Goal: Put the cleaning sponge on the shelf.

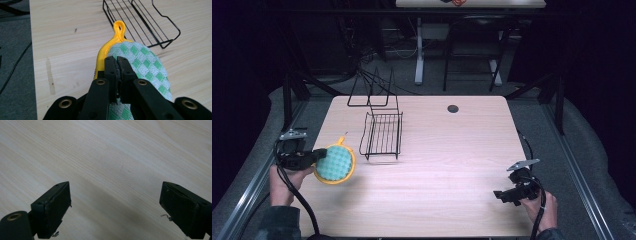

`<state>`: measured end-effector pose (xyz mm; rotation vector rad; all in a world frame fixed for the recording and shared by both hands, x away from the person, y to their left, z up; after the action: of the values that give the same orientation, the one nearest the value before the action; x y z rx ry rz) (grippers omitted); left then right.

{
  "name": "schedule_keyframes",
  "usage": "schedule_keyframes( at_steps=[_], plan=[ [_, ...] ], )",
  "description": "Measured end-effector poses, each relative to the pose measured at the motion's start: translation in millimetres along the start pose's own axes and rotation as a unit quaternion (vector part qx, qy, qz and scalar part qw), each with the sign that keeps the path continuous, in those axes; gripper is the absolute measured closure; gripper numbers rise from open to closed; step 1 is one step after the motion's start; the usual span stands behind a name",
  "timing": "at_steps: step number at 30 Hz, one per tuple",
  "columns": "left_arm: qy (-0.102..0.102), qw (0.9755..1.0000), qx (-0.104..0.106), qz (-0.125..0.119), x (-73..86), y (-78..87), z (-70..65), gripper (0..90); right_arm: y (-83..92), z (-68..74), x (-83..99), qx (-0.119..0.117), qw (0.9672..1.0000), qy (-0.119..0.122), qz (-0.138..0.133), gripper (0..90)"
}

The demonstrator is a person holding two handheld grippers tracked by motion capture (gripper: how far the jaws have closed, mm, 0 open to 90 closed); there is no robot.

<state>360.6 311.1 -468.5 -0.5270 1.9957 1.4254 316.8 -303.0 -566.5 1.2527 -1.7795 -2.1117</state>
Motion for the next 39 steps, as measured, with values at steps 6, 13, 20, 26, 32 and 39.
schedule_keyframes(
  at_steps=[6, 13, 20, 26, 32, 39],
  plan=[
    [-0.008, 0.9999, 0.008, -0.005, -7.7, 1.1, -5.7, 87.5, -0.5, 0.2, 0.1, -0.001, 1.0000, 0.001, 0.003, 9.7],
    [-0.013, 0.9998, 0.012, -0.008, -14.8, -0.6, -10.0, 87.6, -1.2, -0.6, 0.5, -0.003, 1.0000, -0.001, 0.002, 9.8],
    [-0.027, 0.9994, 0.020, -0.009, -22.0, -3.4, -19.3, 87.5, 1.1, -0.1, -0.4, 0.001, 1.0000, -0.001, -0.001, 9.8],
    [-0.031, 0.9991, 0.024, -0.013, -27.9, -5.2, -23.1, 87.6, 0.4, -0.4, -0.4, 0.002, 1.0000, -0.001, -0.001, 9.8],
    [-0.035, 0.9988, 0.030, -0.014, -32.3, -7.7, -27.9, 87.6, -0.6, -0.7, -0.1, 0.005, 1.0000, 0.003, 0.002, 10.0],
    [-0.035, 0.9987, 0.032, -0.020, -38.0, -11.8, -29.8, 87.5, -1.5, -1.4, 1.0, 0.000, 1.0000, -0.002, 0.005, 10.0]
  ],
)
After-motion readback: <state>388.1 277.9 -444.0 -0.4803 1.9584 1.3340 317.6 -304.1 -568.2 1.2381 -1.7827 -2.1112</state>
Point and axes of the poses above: each handheld gripper's, and its own axes: y roughly backward along the jaws, x roughly out of its underside, z roughly to its left, the point moved 3 cm from there along -y, roughly forward along the jaws, and after that the axes turned 9 degrees about y, right-handed, at the moved point
